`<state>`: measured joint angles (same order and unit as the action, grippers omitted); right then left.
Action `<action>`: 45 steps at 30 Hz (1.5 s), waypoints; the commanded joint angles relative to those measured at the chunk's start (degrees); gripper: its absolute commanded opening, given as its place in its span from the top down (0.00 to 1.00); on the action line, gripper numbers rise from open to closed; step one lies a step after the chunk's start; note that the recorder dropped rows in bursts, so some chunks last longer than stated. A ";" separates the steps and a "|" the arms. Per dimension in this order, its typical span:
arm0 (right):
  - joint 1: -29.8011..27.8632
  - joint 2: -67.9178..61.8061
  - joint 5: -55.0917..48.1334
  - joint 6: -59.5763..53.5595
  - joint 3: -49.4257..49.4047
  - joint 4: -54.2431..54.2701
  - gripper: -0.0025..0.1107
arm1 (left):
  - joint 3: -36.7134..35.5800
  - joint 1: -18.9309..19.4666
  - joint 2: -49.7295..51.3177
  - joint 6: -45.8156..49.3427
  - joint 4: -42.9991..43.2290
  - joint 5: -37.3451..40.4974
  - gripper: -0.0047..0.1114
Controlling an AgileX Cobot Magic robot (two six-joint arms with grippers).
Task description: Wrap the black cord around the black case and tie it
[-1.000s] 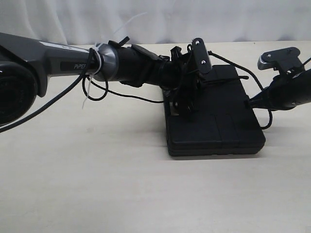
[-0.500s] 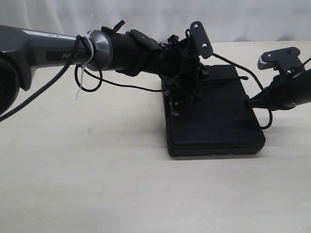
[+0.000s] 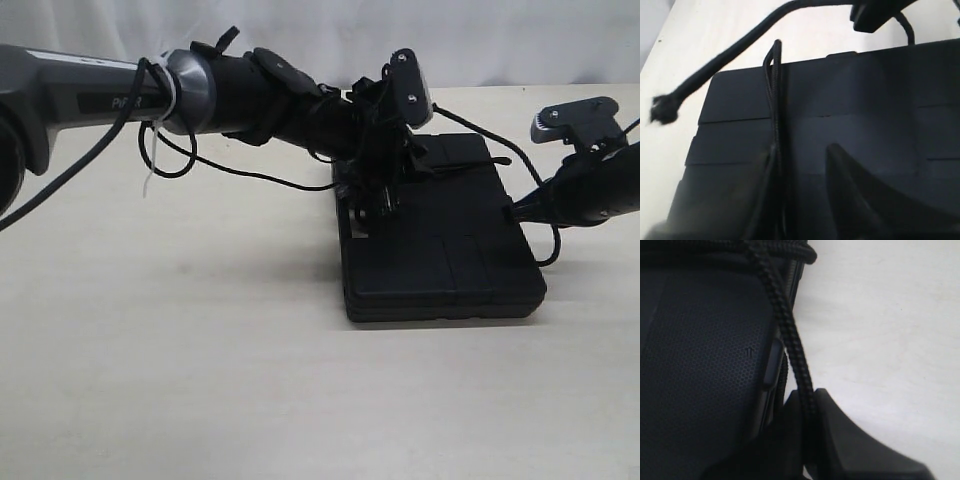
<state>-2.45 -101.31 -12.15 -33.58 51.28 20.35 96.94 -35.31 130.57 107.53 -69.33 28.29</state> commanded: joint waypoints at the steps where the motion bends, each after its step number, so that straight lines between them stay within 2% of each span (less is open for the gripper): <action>1: -0.07 -0.05 0.59 -0.21 0.04 0.24 0.94 | 0.39 -1.22 0.78 5.40 -1.16 -2.30 0.67; 4: -0.07 -0.05 0.59 -0.21 0.04 0.24 0.94 | 0.39 -2.21 1.65 9.86 -8.71 -10.23 0.67; 8: -0.07 -0.05 0.59 -0.21 0.04 0.24 0.94 | 0.39 -2.21 1.77 15.29 -12.64 -7.05 0.67; 14: -0.07 -0.05 0.59 -0.21 0.04 0.24 0.94 | 0.39 -2.07 2.05 15.29 -12.73 -9.30 0.67; 19: -0.07 -0.05 0.59 -0.21 0.04 0.24 0.94 | 0.39 -2.07 3.40 15.29 -12.33 -7.41 0.67; 25: -0.07 -0.05 0.68 -0.21 0.04 0.24 0.94 | 0.39 -2.07 3.85 15.29 -12.93 -11.89 0.67; 33: -0.07 -0.05 0.68 -0.21 0.04 0.24 0.94 | 0.39 -2.07 3.75 15.29 -12.93 -11.71 0.90; 41: -0.07 -0.05 0.68 -0.21 0.04 0.24 0.94 | 0.39 -2.07 3.25 15.01 -13.98 -11.00 0.91; 45: -0.07 -0.05 0.80 -0.21 0.04 0.24 0.94 | 0.39 -2.07 1.52 10.72 -13.84 -12.98 0.93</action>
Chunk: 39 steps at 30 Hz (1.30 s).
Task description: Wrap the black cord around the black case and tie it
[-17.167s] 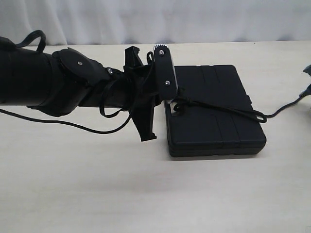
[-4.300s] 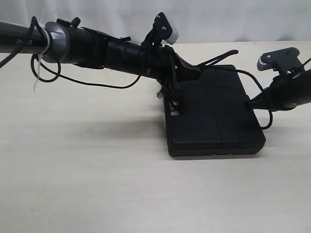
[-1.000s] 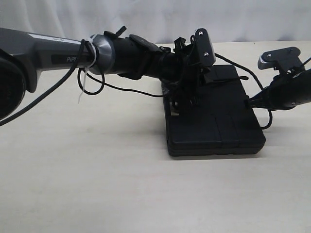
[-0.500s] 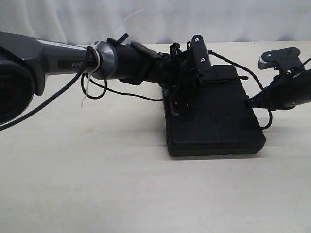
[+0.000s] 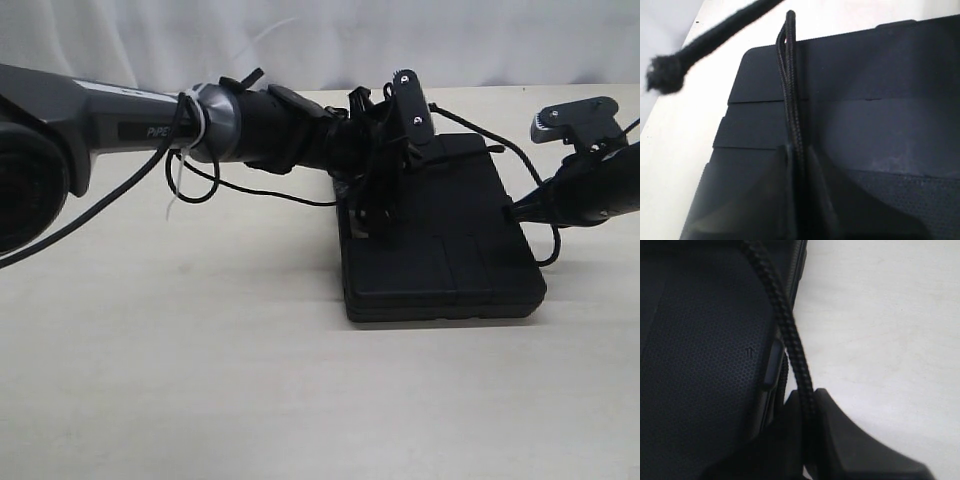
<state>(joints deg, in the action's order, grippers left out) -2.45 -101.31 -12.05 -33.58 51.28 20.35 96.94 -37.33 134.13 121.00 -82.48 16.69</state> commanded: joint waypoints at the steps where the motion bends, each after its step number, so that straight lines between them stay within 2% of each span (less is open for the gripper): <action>1: -0.07 -0.05 0.69 -0.21 0.04 0.24 0.94 | 0.39 0.06 -2.17 -4.12 -0.57 -2.88 0.95; 5: -0.07 -0.05 0.21 -0.21 0.04 0.24 0.94 | 0.26 1.17 -3.17 -10.64 -0.57 -8.76 0.96; 8: -0.07 -0.05 0.13 -0.21 0.04 0.24 0.94 | -0.49 3.07 -3.53 -14.62 -0.57 -9.29 0.96; 15: -0.07 -0.05 -1.89 0.01 0.04 0.40 0.94 | -1.94 6.42 -3.53 -18.24 -1.02 1.05 0.96; 18: -0.07 -0.05 -3.43 0.01 0.04 1.22 0.94 | -1.94 7.32 -4.02 -19.30 -4.20 3.19 0.96; 23: -0.07 -0.05 -3.43 0.01 0.04 1.22 0.94 | -1.94 9.28 -4.58 -19.30 -10.45 13.86 0.96; 26: -0.07 -0.05 -3.43 0.01 0.04 1.22 0.94 | -1.94 10.49 -4.58 -19.30 -13.05 15.13 0.96; 28: -0.07 -0.05 -3.25 0.01 0.04 1.22 0.94 | -1.94 11.39 -4.58 -19.65 -13.20 16.49 0.96; 35: -0.07 -0.05 -1.47 1.79 0.04 1.22 0.94 | -1.94 13.61 -4.58 -21.28 -12.44 33.32 0.96; 39: -0.07 -0.05 -1.38 1.79 0.04 1.73 0.94 | -1.94 13.13 -4.58 -21.28 -8.22 33.78 0.96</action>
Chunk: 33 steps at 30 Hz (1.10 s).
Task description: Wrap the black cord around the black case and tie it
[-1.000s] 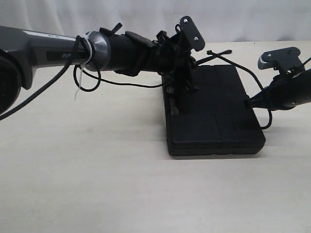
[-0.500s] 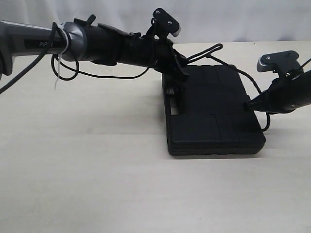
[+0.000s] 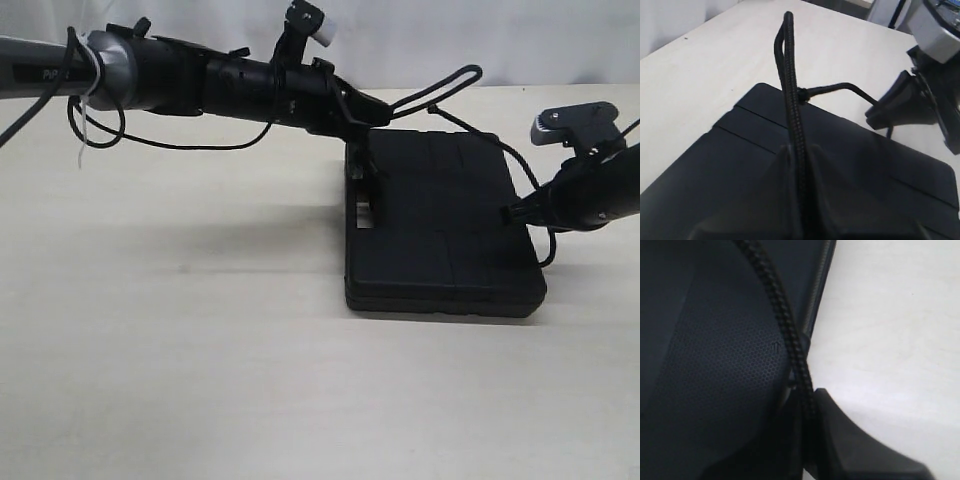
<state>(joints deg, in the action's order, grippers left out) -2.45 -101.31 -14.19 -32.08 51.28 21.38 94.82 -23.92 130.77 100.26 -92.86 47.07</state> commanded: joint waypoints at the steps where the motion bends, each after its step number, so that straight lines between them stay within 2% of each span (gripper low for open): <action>1: -0.07 -0.05 0.81 0.29 0.04 0.90 0.94 | 0.17 -0.44 -1.22 -0.55 3.01 3.41 0.96; 7: -0.07 -0.05 0.95 0.29 0.04 0.90 0.94 | 0.17 -0.77 -1.22 -0.55 4.26 3.31 0.96; 11: -0.07 -0.05 1.08 0.29 0.04 0.90 0.94 | 0.17 -1.15 -1.22 1.73 4.59 6.14 0.96; 14: -0.07 -0.05 1.08 0.29 0.04 0.90 0.94 | 0.17 -2.48 -1.22 4.94 4.77 8.06 0.96; 17: -0.07 -0.05 1.08 0.29 0.04 0.90 0.94 | 0.17 -4.41 -1.22 6.78 6.13 6.79 0.96; 20: -0.07 -0.05 1.06 0.29 0.04 1.21 0.94 | 0.17 -6.47 -1.22 8.07 8.24 3.92 0.96; 22: -0.07 -0.05 1.24 -0.09 0.04 1.84 0.94 | 0.17 -7.79 -1.22 8.07 8.24 -1.24 0.96; 24: -0.07 -0.05 1.53 -0.23 0.04 1.84 0.94 | 0.17 -7.92 -1.22 7.96 7.87 -3.44 0.96; 27: -0.07 -0.05 1.93 -0.23 0.04 1.96 0.94 | 0.17 -7.11 -1.22 4.17 7.81 -6.99 0.96; 29: -0.07 -0.05 1.93 0.00 0.04 1.96 0.94 | 0.17 -6.02 -1.22 1.18 7.54 -12.46 0.96; 31: -0.07 -0.05 1.93 0.00 0.04 1.96 0.94 | 0.17 -4.55 -1.22 0.66 3.76 -15.74 0.96; 33: -0.07 -0.05 1.93 -0.02 0.04 2.22 0.94 | 0.17 -3.44 -1.22 0.88 -0.64 -14.88 0.96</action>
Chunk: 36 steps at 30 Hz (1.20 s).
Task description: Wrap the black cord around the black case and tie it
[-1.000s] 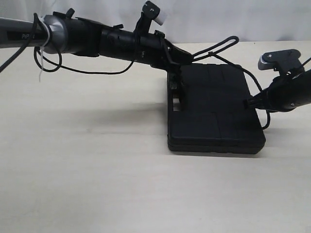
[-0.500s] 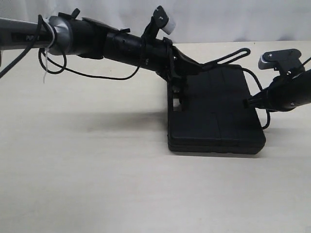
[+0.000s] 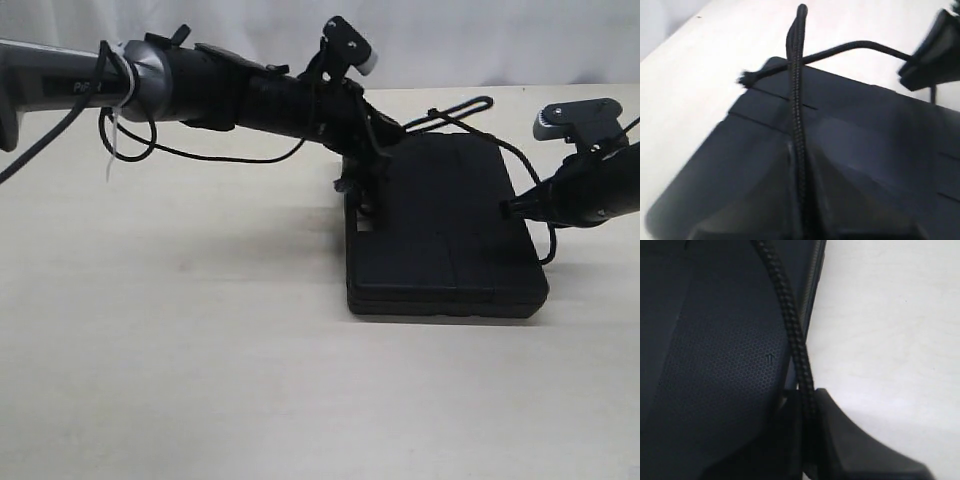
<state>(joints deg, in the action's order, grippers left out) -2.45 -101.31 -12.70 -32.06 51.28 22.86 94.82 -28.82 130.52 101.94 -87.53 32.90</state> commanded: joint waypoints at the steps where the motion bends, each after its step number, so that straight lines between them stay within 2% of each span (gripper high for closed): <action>1: -0.07 -0.05 0.57 -0.05 0.04 0.72 0.94 | 0.17 1.57 -0.97 -0.16 -6.09 0.07 0.96; 6: -0.07 -0.05 1.36 -0.05 0.04 1.16 0.94 | 0.17 1.17 -0.97 1.85 -4.51 -6.90 0.96; 10: -0.07 -0.05 3.46 -0.05 0.04 2.19 0.94 | 0.17 1.17 -0.97 1.85 -4.51 -2.60 0.96; 14: -0.07 -0.05 3.83 0.68 0.04 2.19 0.94 | 0.17 1.08 -0.97 2.71 -4.46 5.14 0.96; 18: -0.07 -0.05 3.71 0.86 0.04 2.19 0.94 | 0.17 0.85 -0.97 4.10 -4.46 0.69 0.96; 26: -0.07 -0.05 3.71 0.86 0.04 2.19 0.94 | 0.17 1.07 -0.97 4.68 -5.86 -0.93 0.96; 32: -0.07 -0.05 5.79 0.86 0.04 2.19 0.94 | 0.17 1.07 -0.97 4.56 -5.29 4.15 0.96; 36: -0.07 -0.05 5.58 0.86 -0.08 1.93 0.94 | 0.17 1.54 -1.02 4.69 -7.86 3.99 0.96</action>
<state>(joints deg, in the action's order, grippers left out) -2.45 -101.31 -7.74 -31.24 51.28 24.95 94.82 -27.89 130.44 106.51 -93.35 35.57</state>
